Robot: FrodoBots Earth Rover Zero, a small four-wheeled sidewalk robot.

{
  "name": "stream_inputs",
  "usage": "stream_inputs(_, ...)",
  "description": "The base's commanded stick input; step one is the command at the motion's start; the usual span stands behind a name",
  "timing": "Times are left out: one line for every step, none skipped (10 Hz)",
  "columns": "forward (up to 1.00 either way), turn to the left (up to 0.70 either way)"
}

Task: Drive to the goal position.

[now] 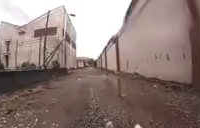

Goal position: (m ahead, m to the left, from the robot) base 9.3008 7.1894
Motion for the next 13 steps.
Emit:
stream_inputs(0.7, -0.17)
stream_inputs(0.7, -0.06)
stream_inputs(0.7, 0.1)
stream_inputs(0.7, 0.12)
stream_inputs(0.7, 0.12)
stream_inputs(0.7, 0.12)
stream_inputs(0.7, 0.12)
stream_inputs(0.7, 0.12)
stream_inputs(0.7, 0.12)
stream_inputs(0.7, 0.12)
stream_inputs(0.7, 0.12)
stream_inputs(0.7, 0.12)
stream_inputs(0.7, 0.12)
